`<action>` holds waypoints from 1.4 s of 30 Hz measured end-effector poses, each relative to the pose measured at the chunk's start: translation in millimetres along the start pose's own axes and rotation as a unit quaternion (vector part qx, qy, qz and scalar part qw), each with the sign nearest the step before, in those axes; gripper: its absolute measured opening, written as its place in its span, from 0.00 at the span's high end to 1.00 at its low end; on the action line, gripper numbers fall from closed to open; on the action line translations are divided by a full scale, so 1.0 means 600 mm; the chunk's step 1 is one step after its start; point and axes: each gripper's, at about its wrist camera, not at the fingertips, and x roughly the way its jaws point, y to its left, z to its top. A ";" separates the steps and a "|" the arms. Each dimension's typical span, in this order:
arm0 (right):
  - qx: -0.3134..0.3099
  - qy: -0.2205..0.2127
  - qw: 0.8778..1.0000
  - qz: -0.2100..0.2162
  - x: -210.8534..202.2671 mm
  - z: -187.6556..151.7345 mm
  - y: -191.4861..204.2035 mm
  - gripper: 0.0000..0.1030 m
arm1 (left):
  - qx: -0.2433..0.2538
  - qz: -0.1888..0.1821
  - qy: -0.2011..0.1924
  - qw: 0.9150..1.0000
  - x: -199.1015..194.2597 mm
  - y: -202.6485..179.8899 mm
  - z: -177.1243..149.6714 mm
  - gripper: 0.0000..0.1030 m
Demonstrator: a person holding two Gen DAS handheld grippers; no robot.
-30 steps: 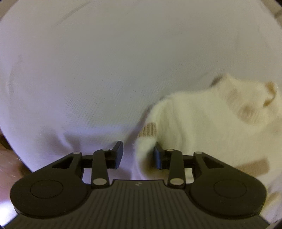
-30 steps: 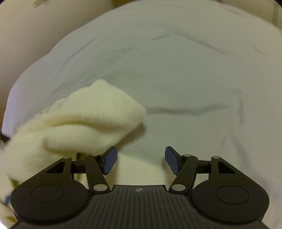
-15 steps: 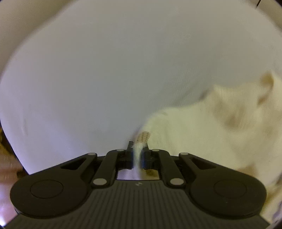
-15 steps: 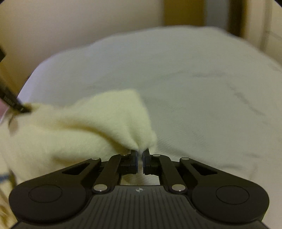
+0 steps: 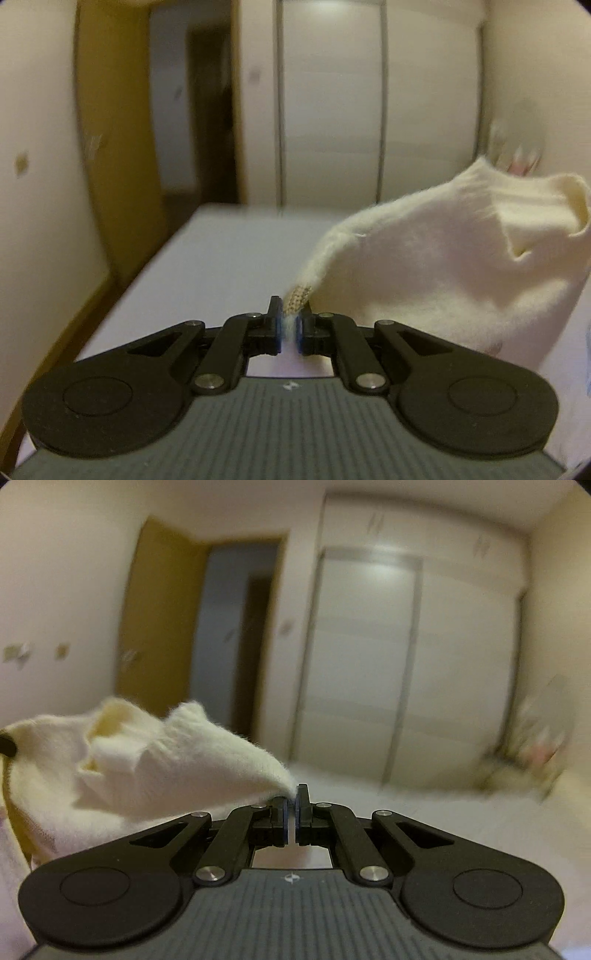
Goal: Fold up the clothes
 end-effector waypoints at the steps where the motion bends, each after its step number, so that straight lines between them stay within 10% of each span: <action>1: -0.007 -0.022 1.000 -0.018 -0.015 0.031 -0.013 0.99 | 0.008 -0.005 -0.024 1.000 -0.016 -0.011 0.028 0.94; 12: -0.048 -0.148 0.977 -0.148 -0.154 0.216 -0.117 1.00 | 0.035 -0.050 -0.147 0.987 -0.159 -0.071 0.164 0.94; 27: -0.009 -0.061 0.992 -0.106 -0.287 0.154 -0.065 1.00 | 0.018 -0.039 -0.103 0.994 -0.112 0.095 0.095 0.95; 32: -0.014 -0.018 0.994 -0.103 -0.188 0.161 -0.087 1.00 | 0.014 -0.053 -0.056 0.997 0.027 0.091 0.087 0.94; 36: 0.018 0.078 0.992 -0.094 0.016 0.119 -0.157 0.98 | 0.003 -0.038 0.062 0.997 0.287 0.075 0.099 0.87; 39: 0.068 0.188 0.975 -0.097 0.171 0.057 -0.206 0.34 | 0.050 0.011 0.154 0.987 0.458 0.060 0.061 0.71; 42: 0.083 0.240 0.963 -0.094 0.223 0.000 -0.215 0.31 | 0.078 0.046 0.209 0.974 0.533 0.072 -0.001 0.65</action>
